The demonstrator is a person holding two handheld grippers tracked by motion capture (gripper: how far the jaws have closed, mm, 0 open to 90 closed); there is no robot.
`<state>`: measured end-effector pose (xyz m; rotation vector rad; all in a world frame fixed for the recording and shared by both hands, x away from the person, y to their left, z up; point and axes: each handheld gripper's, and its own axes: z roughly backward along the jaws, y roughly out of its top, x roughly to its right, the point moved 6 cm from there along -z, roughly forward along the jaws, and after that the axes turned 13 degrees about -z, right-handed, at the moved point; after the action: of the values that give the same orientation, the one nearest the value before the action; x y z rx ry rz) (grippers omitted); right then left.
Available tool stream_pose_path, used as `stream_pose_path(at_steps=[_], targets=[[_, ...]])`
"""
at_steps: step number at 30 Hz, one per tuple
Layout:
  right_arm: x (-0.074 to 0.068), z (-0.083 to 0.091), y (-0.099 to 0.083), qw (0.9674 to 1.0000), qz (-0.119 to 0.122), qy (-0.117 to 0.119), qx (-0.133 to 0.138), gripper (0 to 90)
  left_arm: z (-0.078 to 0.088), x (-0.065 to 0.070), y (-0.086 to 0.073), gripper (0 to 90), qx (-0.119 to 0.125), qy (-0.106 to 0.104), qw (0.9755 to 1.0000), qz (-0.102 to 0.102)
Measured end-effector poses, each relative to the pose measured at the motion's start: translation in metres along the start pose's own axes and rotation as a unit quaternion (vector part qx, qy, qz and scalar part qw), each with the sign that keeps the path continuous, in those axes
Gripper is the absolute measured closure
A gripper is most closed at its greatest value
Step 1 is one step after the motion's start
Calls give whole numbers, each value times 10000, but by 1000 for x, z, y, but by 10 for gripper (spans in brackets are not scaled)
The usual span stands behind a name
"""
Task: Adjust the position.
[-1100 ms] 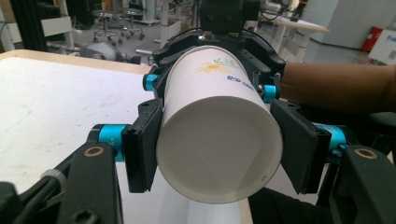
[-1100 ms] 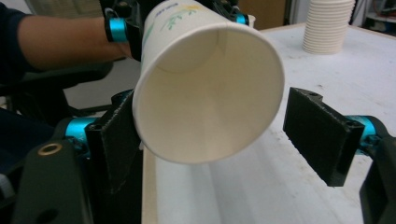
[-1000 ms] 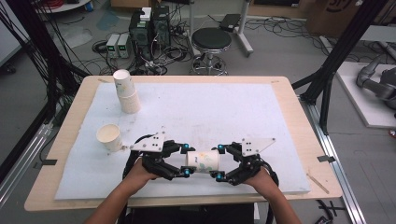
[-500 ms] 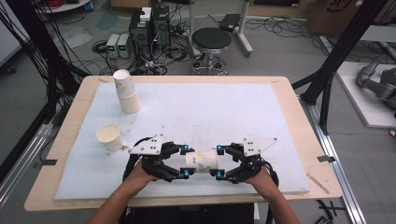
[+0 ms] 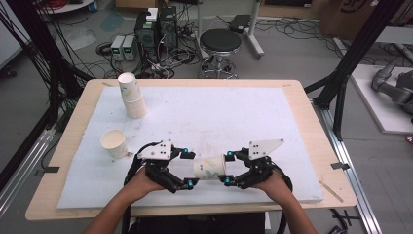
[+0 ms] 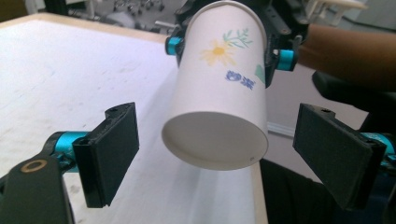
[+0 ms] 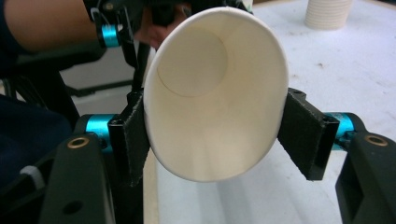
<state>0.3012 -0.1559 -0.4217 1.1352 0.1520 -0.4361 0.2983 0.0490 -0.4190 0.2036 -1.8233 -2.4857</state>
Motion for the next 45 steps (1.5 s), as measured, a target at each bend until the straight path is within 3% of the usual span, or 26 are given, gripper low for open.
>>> stream_pose_path(at_steps=[9, 18, 24, 31, 38, 45], targets=[[0, -6, 13, 9981, 292, -269, -468, 320, 2, -4, 2, 146, -328, 68, 9994, -131], [-1, -14, 25, 9895, 696, -578, -1129, 317, 1, -5, 3, 152, -790, 32, 9962, -361], [-4, -19, 32, 9793, 992, -798, -1576, 316, -1, -6, 3, 153, -1043, 1, 9936, -444], [-10, -27, 41, 9667, 1248, -908, -2044, 315, -6, -6, 2, 155, -1321, -182, 9893, -594], [-13, -39, 46, 9546, 1427, -978, -2427, 314, -10, -6, -3, 162, -1536, -222, 9860, -618], [-15, -45, 48, 9479, 1512, -990, -2624, 313, -11, -8, -6, 194, -1675, -226, 9839, -585]])
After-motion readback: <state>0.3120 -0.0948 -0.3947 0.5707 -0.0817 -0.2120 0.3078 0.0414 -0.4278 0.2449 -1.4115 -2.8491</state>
